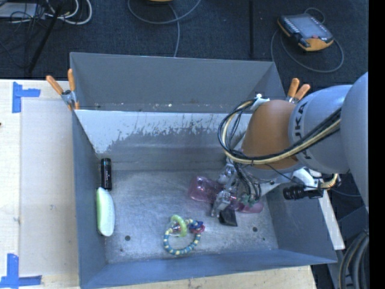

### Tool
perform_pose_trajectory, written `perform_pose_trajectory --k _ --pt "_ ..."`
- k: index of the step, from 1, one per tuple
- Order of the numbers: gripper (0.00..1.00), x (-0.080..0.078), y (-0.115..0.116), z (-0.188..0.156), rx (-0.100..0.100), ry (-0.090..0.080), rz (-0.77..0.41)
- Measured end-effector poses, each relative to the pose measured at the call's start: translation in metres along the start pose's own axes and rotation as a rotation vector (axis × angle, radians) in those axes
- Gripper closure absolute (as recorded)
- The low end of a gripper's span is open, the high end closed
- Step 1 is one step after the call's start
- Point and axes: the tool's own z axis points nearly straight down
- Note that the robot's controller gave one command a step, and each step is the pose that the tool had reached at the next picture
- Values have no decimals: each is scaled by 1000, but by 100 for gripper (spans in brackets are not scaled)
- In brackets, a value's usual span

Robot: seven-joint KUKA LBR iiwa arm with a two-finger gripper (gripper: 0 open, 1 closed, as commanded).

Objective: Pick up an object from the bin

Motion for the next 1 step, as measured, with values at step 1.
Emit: perform_pose_trajectory --k 1 --pt "100 3 -1 -14 5 13 -1"
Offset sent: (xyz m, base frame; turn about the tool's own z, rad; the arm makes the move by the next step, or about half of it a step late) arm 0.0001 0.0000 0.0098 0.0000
